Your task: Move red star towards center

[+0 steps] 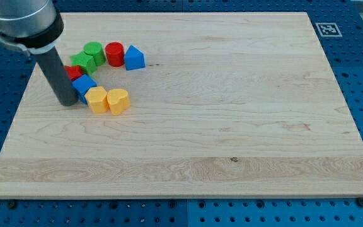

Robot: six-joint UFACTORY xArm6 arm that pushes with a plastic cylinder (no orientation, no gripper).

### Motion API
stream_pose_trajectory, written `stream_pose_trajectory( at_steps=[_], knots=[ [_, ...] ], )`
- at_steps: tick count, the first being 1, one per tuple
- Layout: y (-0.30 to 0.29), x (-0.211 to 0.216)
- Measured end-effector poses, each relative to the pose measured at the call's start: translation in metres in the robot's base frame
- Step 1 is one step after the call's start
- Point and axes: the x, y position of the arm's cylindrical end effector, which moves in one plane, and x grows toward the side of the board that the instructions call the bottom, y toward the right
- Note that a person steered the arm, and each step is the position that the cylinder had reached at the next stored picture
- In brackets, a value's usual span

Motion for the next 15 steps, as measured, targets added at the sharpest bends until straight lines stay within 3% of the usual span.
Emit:
stream_pose_trajectory(
  at_steps=[1,3,4,6,13,15],
  knots=[
    [-0.001,-0.017],
    [-0.056,-0.014],
    [-0.067,-0.038],
    [-0.066,-0.058],
    [0.106,-0.045],
    [0.129,-0.045]
  ],
)
